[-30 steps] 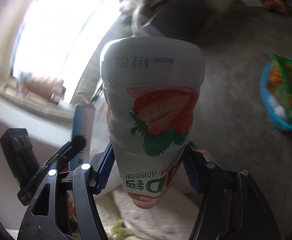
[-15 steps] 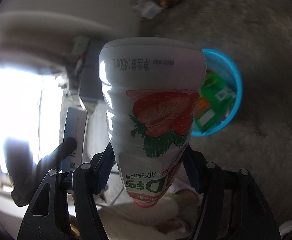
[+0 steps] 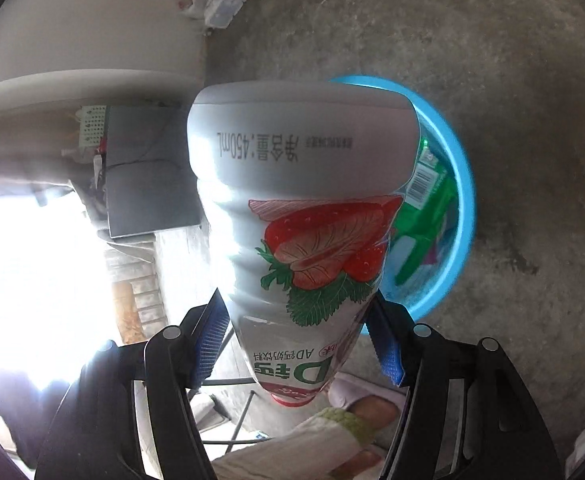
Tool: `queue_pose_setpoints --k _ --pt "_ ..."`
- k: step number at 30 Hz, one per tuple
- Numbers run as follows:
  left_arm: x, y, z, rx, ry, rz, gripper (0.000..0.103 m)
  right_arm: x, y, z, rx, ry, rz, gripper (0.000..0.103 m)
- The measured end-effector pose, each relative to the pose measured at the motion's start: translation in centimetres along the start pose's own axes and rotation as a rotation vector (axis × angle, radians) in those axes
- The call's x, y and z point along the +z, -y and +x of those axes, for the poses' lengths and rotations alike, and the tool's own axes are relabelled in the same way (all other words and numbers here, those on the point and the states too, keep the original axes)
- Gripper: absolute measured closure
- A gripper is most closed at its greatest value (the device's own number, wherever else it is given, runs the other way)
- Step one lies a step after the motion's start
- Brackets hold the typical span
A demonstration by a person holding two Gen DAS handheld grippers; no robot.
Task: Collect trash
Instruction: 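Carry the box and bottle over the blue basket and open both grippers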
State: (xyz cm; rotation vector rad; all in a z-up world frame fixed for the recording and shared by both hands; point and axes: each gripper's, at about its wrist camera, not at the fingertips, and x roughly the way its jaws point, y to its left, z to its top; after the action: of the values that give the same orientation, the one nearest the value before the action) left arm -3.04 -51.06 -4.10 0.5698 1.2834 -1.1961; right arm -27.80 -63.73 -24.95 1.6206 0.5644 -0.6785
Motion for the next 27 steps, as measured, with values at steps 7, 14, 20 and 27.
queue_pose_setpoints --k 7,14,20,27 --pt "-4.3 -5.1 -9.6 0.046 0.135 -0.026 0.018 3.1 1.5 6.3 -0.098 -0.028 0.095 0.043" --pt "-11.1 -11.0 -15.5 0.107 0.204 -0.192 0.018 5.3 5.8 11.4 -0.14 0.017 0.248 0.043" --pt "-16.6 -13.7 -19.1 0.167 0.277 -0.294 0.018 6.3 5.6 12.5 -0.252 0.034 0.222 0.042" --pt "-21.8 -15.9 -22.5 0.238 0.379 -0.412 0.018 7.5 2.0 14.3 -0.529 0.021 0.056 0.031"
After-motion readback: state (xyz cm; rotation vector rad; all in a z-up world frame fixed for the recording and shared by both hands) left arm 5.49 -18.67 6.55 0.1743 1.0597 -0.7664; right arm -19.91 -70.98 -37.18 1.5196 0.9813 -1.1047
